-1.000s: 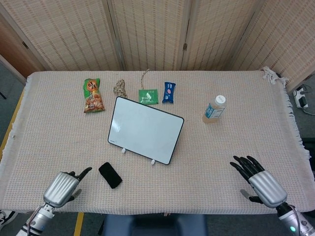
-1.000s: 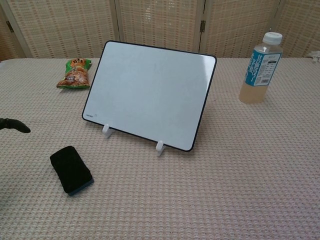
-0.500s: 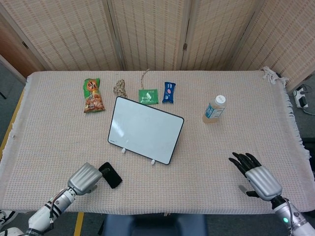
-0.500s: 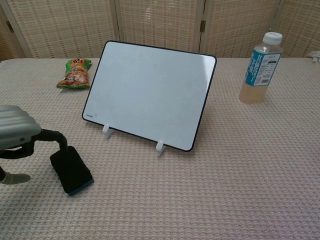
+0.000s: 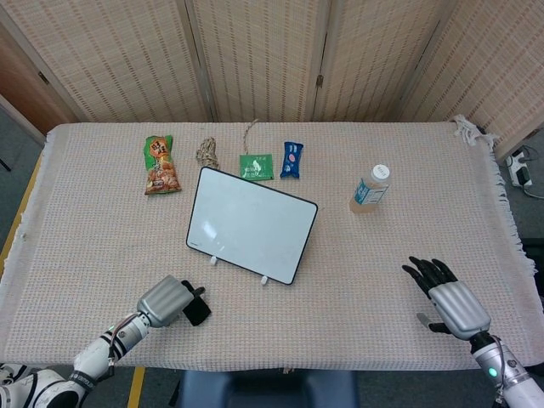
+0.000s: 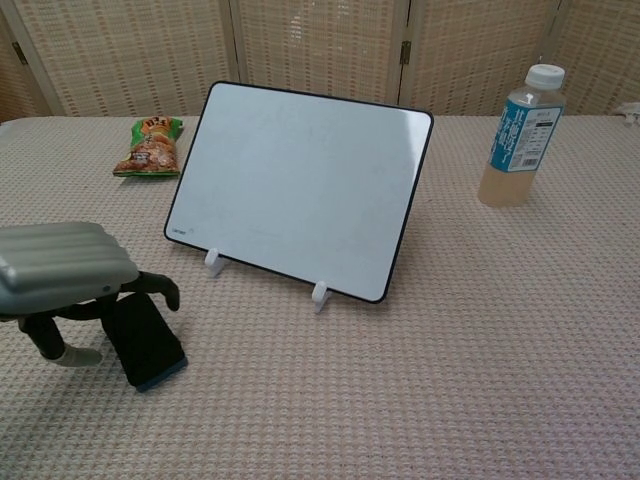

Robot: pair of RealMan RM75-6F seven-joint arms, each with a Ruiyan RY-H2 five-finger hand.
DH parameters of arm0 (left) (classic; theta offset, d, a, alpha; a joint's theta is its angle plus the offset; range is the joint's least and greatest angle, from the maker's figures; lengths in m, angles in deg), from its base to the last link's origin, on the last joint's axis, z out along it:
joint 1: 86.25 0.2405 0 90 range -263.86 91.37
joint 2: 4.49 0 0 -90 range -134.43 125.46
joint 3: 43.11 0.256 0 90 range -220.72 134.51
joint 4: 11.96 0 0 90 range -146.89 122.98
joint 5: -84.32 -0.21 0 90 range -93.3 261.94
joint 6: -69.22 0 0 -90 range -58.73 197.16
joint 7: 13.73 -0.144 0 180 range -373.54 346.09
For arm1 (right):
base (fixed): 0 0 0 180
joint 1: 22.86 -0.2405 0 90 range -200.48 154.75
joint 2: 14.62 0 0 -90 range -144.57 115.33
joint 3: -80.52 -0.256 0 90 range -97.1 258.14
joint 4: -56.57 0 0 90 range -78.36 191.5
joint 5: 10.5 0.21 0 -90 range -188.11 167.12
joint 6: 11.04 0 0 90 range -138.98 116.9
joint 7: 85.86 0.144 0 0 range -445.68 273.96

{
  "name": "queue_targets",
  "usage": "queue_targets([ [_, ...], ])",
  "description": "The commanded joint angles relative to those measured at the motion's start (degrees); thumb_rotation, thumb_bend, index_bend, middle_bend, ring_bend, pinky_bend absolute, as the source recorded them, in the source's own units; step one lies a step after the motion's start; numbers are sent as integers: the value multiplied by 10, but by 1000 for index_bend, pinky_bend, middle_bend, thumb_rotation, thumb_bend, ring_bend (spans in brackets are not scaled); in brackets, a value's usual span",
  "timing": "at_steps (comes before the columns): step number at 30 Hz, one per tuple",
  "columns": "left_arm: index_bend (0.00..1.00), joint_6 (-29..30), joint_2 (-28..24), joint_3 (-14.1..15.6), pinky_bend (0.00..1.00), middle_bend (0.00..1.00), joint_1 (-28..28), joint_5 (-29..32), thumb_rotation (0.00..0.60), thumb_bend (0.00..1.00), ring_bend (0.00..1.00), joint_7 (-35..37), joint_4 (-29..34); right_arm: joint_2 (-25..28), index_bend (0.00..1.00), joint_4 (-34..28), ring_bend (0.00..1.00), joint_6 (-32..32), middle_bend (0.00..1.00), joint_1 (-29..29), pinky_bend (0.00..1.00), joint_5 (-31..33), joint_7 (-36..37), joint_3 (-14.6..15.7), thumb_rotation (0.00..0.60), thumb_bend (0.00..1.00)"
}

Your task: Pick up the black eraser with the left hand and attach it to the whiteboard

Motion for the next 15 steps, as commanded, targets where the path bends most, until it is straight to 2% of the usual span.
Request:
queue_targets([
  [1, 268, -4, 4, 4, 1000, 1000, -10, 12, 600, 297, 908, -7, -4, 1, 0, -1, 0, 2, 0, 1, 0, 1, 0, 0, 600, 349],
  [9, 349, 5, 20, 14, 1000, 1000, -25, 13, 600, 297, 908, 14, -26, 1, 0, -2, 0, 0, 0, 2, 0, 7, -5, -1, 600, 349],
  [15, 473, 19, 33, 22, 1000, 1000, -30, -11, 600, 300, 909, 48, -49, 2, 0, -5, 0, 3, 0, 4, 0, 6, -8, 0, 600, 349],
])
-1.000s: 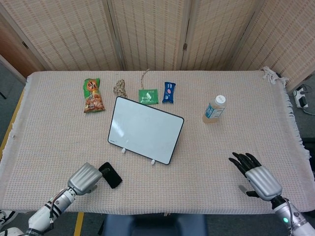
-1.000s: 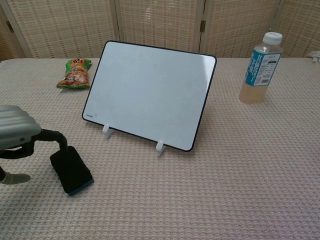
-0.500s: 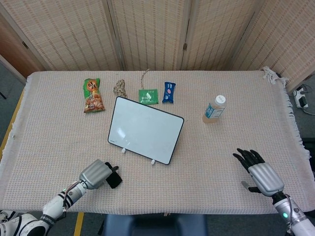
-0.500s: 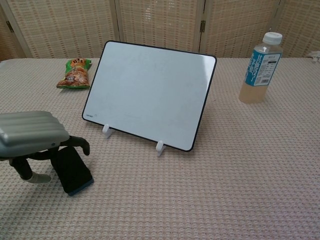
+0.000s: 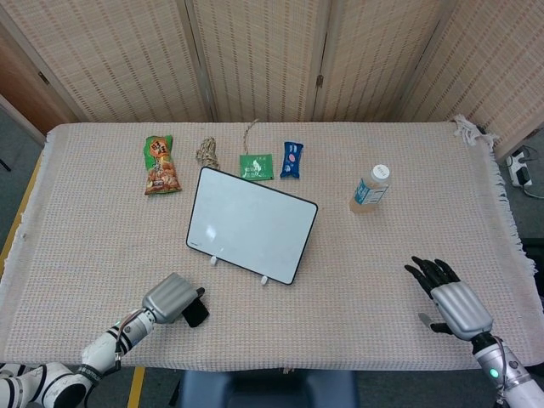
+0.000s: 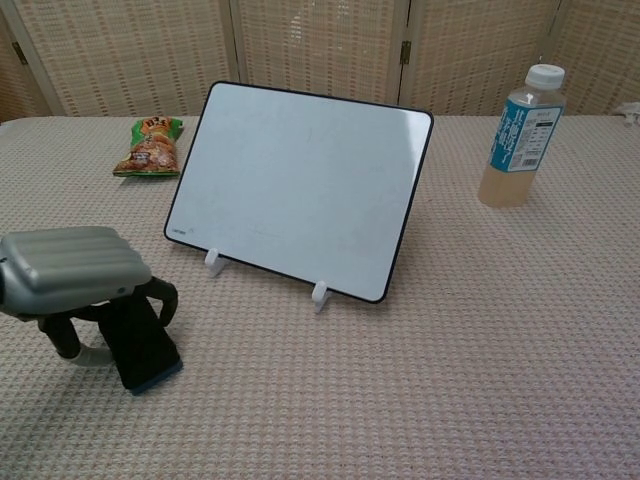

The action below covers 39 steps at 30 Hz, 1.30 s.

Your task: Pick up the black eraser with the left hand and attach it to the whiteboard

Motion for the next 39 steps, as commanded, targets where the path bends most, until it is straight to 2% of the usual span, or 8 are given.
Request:
queue_targets([
  [1, 501, 14, 8, 6, 1000, 1000, -2, -15, 600, 306, 909, 12, -11, 0, 0, 0, 0, 2, 0, 1, 0, -1, -1, 0, 600, 349],
  [8, 670, 51, 13, 11, 1000, 1000, 4, -37, 600, 317, 916, 36, -8, 1, 0, 0, 0, 3, 0, 2, 0, -3, 0, 1, 600, 349],
  [13, 677, 98, 12, 4, 1000, 1000, 18, -43, 600, 324, 924, 38, 12, 0, 0, 0, 0, -2, 0, 0, 0, 3, 1, -1, 600, 349],
  [18, 674, 161, 26, -17, 1000, 1000, 35, -40, 600, 342, 929, 32, 29, 0, 0, 1, 0, -15, 0, -6, 0, 9, 1, -1, 600, 348],
  [23, 641, 183, 56, -36, 1000, 1000, 30, -59, 600, 346, 938, 119, 7, 3, 0, 0, 0, -9, 0, -4, 0, 6, 7, -1, 600, 349],
  [28, 643, 227, 107, -56, 1000, 1000, 33, -70, 600, 352, 947, 144, -36, 4, 0, -1, 0, -4, 0, -1, 0, 1, 9, 1, 600, 349],
  [39, 631, 267, 240, -113, 1000, 1000, 6, -31, 600, 356, 947, 75, -135, 15, 0, 1, 0, 21, 0, 6, 0, -21, 37, 5, 600, 348],
])
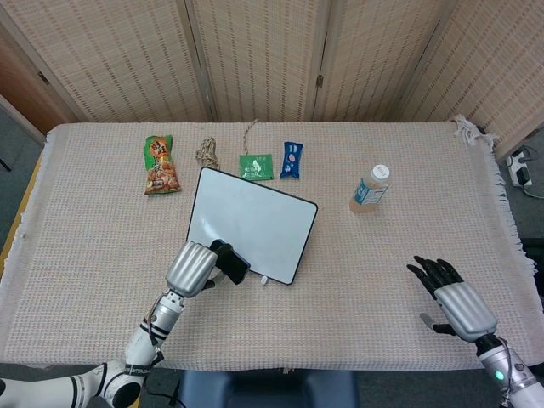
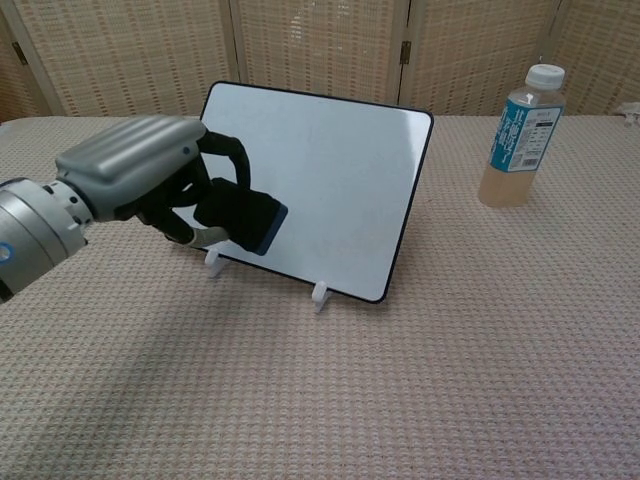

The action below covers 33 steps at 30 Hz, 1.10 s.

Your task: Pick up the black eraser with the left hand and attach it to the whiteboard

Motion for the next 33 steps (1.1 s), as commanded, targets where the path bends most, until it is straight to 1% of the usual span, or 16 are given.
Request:
queue_targets([
  [1, 632, 12, 39, -23, 1000, 1000, -16, 14, 600, 356, 948, -22, -40, 5, 0, 2, 0, 7, 0, 2, 0, -7, 10, 2, 600, 348],
  [7, 629, 12, 87, -54, 1000, 1000, -38, 45, 600, 357, 949, -36, -95, 10, 0, 5, 0, 14, 0, 5, 0, -12, 25, 3, 600, 349],
  [13, 625, 2, 122, -70, 1000, 1000, -62, 64, 600, 359, 949, -41, -151, 12, 0, 5, 0, 13, 0, 4, 0, -13, 30, 4, 600, 348],
  [17, 612, 2, 137, -77, 1000, 1000, -74, 69, 600, 362, 949, -36, -179, 14, 0, 6, 0, 13, 0, 4, 0, -11, 34, 3, 600, 349],
  [24, 470, 1, 153, -78, 1000, 1000, -86, 71, 600, 363, 946, -13, -210, 16, 0, 5, 0, 10, 0, 3, 0, -9, 38, 2, 600, 349],
  [28, 374, 10, 161, -76, 1000, 1000, -92, 64, 600, 363, 944, -7, -222, 17, 0, 5, 0, 15, 0, 5, 0, -13, 40, 3, 600, 348],
  [33, 321, 17, 165, -71, 1000, 1000, -93, 62, 600, 363, 944, -4, -225, 18, 0, 6, 0, 19, 0, 7, 0, -16, 42, 4, 600, 348],
])
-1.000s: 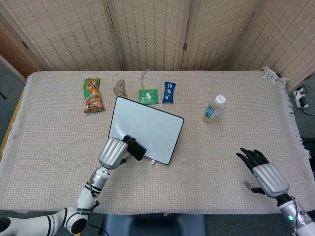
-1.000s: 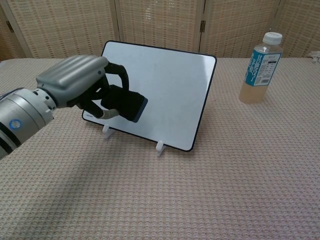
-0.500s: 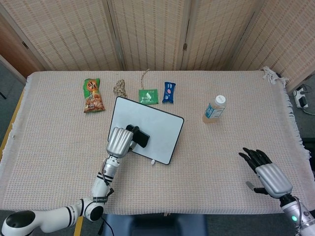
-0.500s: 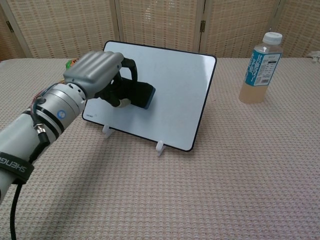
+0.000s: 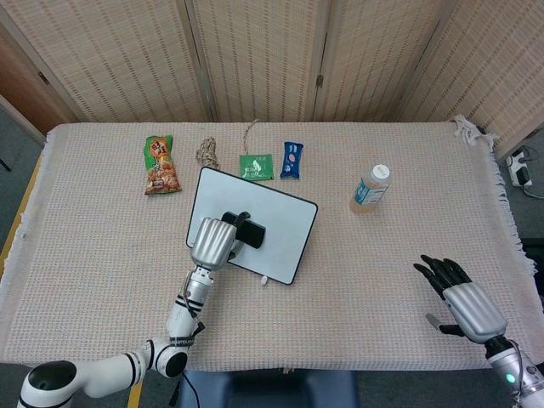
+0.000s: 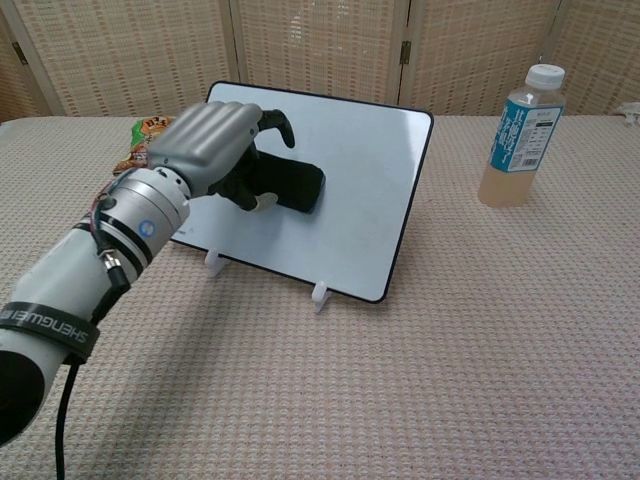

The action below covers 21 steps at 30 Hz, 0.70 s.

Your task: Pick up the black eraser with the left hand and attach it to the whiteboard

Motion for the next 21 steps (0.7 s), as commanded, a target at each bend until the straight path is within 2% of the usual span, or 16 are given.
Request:
queue_targets([
  [1, 316, 1, 1, 3, 1000, 1000, 0, 0, 600, 363, 944, -1, -1, 0, 0, 0, 0, 2, 0, 1, 0, -3, 0, 1, 600, 348],
  [6, 305, 3, -4, 9, 1000, 1000, 4, 3, 600, 363, 944, -15, 10, 1, 0, 0, 0, 10, 0, 5, 0, -7, -1, 2, 600, 349],
  [9, 280, 11, -23, 17, 1000, 1000, 17, 7, 600, 363, 941, -36, 42, 1, 0, 1, 0, 14, 0, 7, 0, -9, -1, 3, 600, 349],
  [12, 215, 22, -67, 25, 1000, 1000, 47, 33, 600, 327, 915, -101, 107, 1, 0, 1, 0, 20, 0, 10, 0, -15, -3, 5, 600, 348],
  [14, 184, 29, -116, 35, 999, 992, 78, 61, 600, 266, 840, -138, 180, 1, 0, 1, 0, 23, 0, 11, 0, -21, -5, 7, 600, 349],
  [15, 156, 32, -141, 43, 968, 943, 94, 72, 600, 245, 763, -142, 216, 0, 0, 1, 0, 21, 0, 11, 0, -23, -5, 8, 600, 349],
  [16, 114, 33, -168, 55, 851, 818, 112, 81, 600, 234, 638, -140, 254, 0, 0, 1, 0, 17, 0, 10, 0, -23, -3, 9, 600, 349],
  [17, 91, 38, -208, 78, 738, 719, 136, 80, 600, 232, 560, -126, 302, -1, 0, 1, 0, 12, 0, 8, 0, -22, -2, 10, 600, 349],
  [19, 55, 68, -267, 127, 314, 425, 180, 38, 600, 231, 325, -91, 348, -4, 0, 1, 0, 6, 0, 5, 0, -22, -9, 10, 600, 348],
  [21, 51, 107, -301, 168, 104, 267, 217, -2, 600, 232, 190, -66, 354, -8, 0, -1, 0, 4, 0, 5, 0, -23, -16, 11, 600, 348],
])
